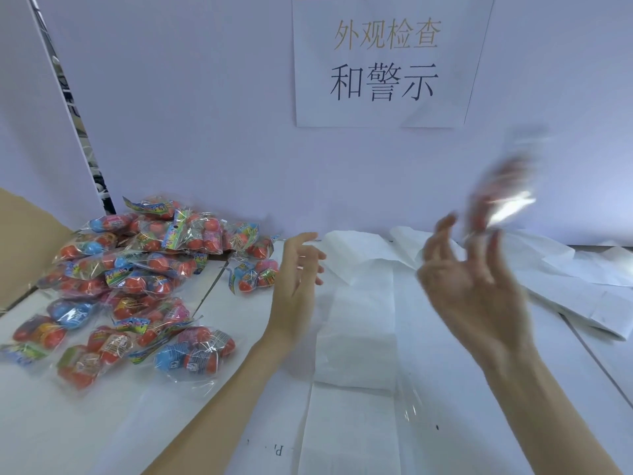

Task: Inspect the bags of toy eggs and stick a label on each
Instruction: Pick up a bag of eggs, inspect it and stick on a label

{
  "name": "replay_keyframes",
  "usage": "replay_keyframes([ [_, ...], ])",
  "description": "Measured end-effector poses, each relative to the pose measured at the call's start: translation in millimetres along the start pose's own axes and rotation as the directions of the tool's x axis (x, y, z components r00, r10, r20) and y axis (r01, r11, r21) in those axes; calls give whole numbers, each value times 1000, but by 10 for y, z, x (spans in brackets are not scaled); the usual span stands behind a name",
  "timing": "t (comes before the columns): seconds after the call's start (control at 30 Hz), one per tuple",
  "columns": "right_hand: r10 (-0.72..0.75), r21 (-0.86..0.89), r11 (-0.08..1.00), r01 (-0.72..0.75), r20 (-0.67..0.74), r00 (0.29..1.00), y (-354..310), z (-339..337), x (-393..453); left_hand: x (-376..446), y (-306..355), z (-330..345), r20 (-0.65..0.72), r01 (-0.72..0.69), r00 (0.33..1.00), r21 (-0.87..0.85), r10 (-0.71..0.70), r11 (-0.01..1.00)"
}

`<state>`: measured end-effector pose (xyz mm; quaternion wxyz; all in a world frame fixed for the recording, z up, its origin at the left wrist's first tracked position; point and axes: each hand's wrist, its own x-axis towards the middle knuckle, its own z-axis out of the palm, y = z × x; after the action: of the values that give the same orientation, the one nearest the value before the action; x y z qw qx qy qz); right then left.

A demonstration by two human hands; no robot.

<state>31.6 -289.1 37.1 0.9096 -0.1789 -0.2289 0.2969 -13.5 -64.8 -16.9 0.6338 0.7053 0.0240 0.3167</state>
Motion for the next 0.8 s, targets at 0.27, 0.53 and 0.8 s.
replay_keyframes([
  [0.27,140,73,986,-147,87,986,41,-124,-69,66,-123,-151,-223,107,971,726,85,679],
  [0.53,171,-208,958,-198,-139,975,205,-214,7,76,-209,-290,-243,279,960,884,-140,374],
  [0.8,199,-283,913,-293,-318,927,312,-258,35,60,-97,-176,-148,-88,970,535,196,841],
])
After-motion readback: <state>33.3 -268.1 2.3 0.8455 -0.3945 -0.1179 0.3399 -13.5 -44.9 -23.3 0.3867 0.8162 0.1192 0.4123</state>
